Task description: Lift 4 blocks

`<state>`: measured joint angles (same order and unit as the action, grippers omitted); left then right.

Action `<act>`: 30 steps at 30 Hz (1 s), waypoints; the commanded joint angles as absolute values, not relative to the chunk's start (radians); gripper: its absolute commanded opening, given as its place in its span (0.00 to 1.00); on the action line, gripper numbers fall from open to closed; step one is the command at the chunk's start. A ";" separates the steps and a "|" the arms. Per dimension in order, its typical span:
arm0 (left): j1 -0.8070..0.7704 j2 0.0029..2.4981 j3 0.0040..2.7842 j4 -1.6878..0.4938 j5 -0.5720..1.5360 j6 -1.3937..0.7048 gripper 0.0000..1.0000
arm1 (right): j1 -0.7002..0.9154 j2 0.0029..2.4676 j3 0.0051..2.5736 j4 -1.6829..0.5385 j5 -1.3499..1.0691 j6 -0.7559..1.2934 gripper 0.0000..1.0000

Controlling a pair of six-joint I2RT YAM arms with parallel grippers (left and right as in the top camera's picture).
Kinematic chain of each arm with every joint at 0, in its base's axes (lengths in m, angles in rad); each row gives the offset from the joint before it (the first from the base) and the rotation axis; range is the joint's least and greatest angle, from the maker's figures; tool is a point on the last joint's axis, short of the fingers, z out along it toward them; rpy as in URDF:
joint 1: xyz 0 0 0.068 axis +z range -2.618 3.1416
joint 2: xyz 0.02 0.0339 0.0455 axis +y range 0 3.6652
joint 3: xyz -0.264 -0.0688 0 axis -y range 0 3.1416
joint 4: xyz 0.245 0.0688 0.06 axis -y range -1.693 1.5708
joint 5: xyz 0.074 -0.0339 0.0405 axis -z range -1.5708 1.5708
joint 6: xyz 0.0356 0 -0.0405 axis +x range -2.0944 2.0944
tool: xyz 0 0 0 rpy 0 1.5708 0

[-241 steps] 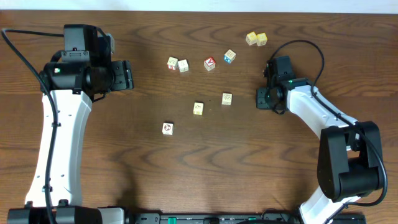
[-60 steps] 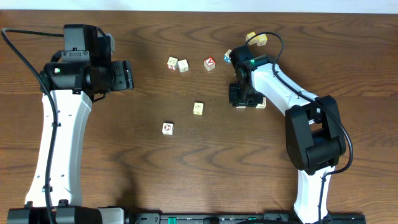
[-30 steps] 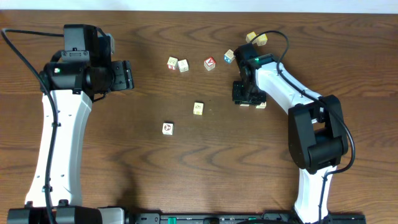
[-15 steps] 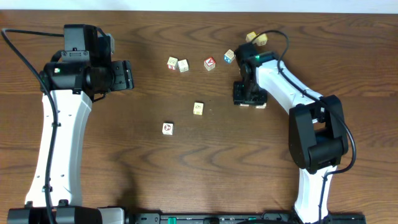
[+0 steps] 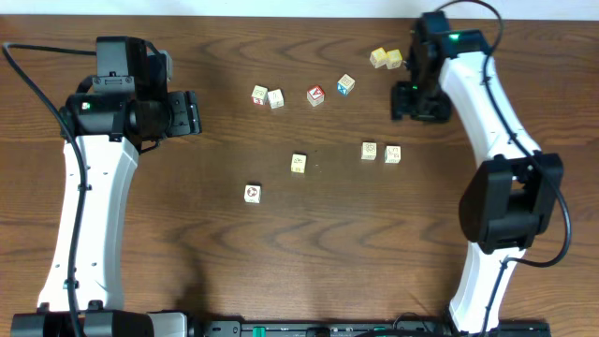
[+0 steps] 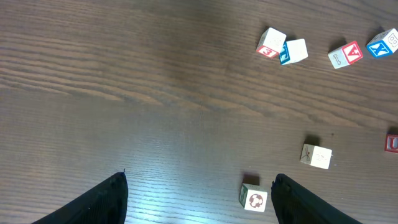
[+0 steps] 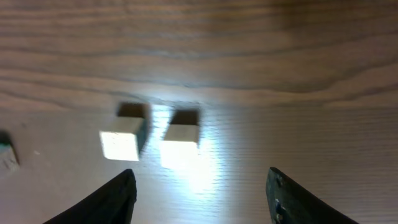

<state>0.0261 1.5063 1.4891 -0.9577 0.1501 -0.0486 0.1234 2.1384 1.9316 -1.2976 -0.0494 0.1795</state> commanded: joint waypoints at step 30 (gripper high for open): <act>0.030 1.506 1.503 -0.957 0.141 -0.046 0.74 | 0.129 2.145 1.528 -0.991 -0.185 0.097 0.51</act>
